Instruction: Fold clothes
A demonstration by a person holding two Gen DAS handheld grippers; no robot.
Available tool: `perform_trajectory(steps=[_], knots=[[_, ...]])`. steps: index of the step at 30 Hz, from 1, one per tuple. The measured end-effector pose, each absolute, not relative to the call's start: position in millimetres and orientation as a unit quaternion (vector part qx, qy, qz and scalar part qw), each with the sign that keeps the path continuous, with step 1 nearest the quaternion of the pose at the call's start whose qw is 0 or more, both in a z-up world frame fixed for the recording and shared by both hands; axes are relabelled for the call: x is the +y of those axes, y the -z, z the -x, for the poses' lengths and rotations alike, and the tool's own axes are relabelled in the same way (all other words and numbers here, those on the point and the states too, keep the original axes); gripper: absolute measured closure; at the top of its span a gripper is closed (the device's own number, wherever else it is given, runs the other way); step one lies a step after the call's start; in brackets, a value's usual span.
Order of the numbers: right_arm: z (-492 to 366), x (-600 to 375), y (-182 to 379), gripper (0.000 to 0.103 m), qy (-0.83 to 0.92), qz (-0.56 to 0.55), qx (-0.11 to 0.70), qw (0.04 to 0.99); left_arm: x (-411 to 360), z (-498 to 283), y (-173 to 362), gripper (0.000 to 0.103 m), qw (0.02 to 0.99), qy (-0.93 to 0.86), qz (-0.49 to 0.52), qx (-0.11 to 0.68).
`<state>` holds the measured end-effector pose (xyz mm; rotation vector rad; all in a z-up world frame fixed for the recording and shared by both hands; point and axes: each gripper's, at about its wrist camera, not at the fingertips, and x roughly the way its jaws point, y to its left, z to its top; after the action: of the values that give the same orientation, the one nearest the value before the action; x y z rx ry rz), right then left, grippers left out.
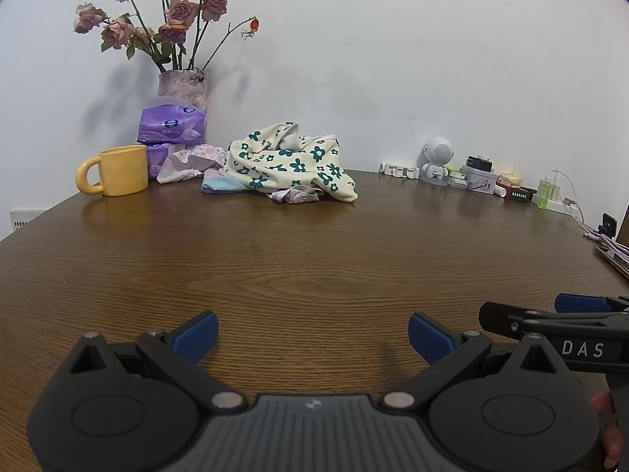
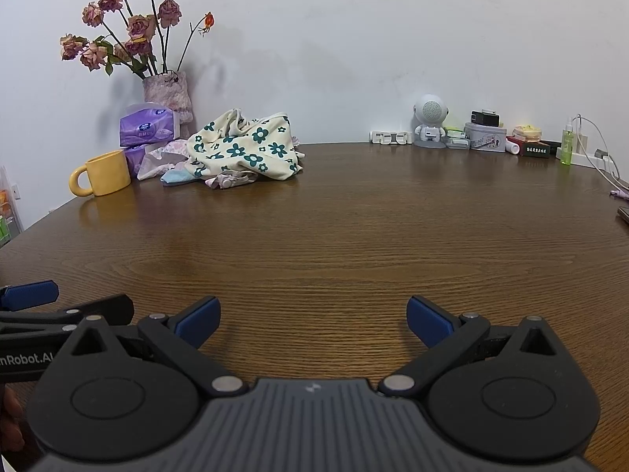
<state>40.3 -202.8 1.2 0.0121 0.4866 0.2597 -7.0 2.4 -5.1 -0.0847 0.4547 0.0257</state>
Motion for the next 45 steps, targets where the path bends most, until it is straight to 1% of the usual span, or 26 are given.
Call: perform_trajectory(steps=[38, 45], knots=[[-40.8, -200.7, 0.2, 0.000, -0.127, -0.005, 0.240, 0.962, 4.4, 7.6, 6.4, 0.000, 0.973, -0.014, 0.046, 0.225], [-40.9, -200.2, 0.5, 0.000, -0.125, -0.004, 0.242, 0.962, 6.7, 4.9, 5.8, 0.000, 0.970, -0.011, 0.054, 0.235]])
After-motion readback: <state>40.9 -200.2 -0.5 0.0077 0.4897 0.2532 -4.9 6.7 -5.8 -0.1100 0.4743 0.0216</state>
